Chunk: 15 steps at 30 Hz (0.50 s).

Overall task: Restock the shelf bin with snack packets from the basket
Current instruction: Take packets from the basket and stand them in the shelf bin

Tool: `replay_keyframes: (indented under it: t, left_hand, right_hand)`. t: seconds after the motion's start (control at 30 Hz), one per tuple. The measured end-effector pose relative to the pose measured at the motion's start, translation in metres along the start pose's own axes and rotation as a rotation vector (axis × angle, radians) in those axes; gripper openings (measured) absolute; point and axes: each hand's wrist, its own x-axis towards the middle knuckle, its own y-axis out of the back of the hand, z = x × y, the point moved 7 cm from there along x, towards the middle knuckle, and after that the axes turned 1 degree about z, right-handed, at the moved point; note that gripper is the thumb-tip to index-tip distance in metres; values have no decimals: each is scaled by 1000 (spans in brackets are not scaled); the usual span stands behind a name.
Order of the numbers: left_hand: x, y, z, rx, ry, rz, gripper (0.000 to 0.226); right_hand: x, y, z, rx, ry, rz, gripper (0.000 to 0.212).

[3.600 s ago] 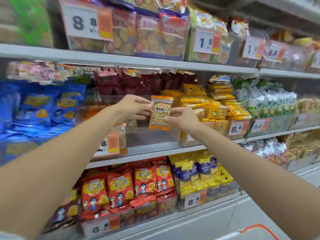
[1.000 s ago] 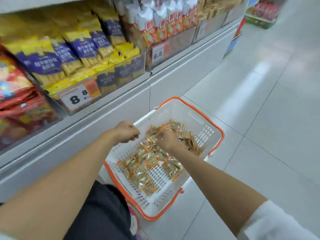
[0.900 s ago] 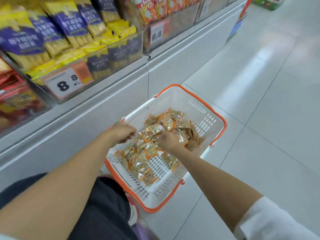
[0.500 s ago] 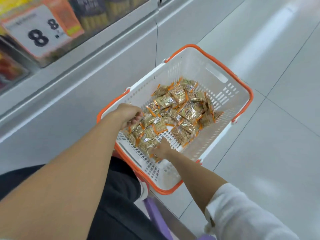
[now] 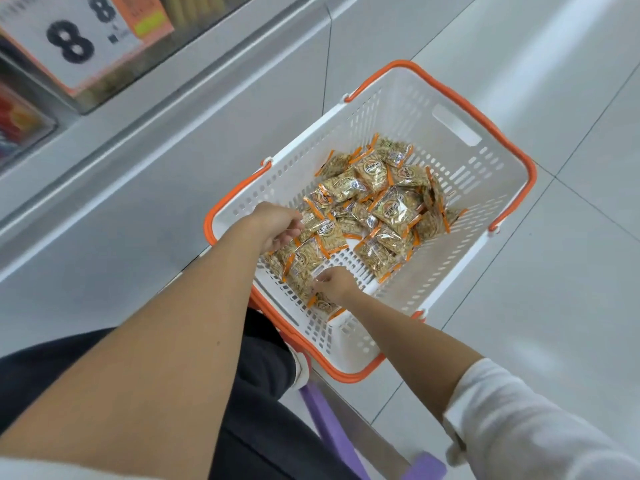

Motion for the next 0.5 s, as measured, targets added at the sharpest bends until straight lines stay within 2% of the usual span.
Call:
replay_keyframes:
  t: [0.17, 0.3, 0.4, 0.47, 0.5]
  left_hand:
    - [1, 2, 2, -2, 12, 15, 14]
    - [-5, 5, 4, -52, 31, 72, 17]
    - [-17, -4, 2, -121, 104, -24, 42]
    - [-26, -11, 9, -235, 92, -101, 50]
    - [-28, -11, 15, -319, 45, -99, 46]
  right_hand:
    - [-10, 16, -10, 129, 25, 137, 25]
    - [-32, 52, -37, 246, 170, 329, 17]
    - [-67, 86, -68, 287, 455, 566, 17]
    - [-94, 102, -93, 132, 736, 759, 17]
    - [-104, 107, -102, 41, 852, 838, 16]
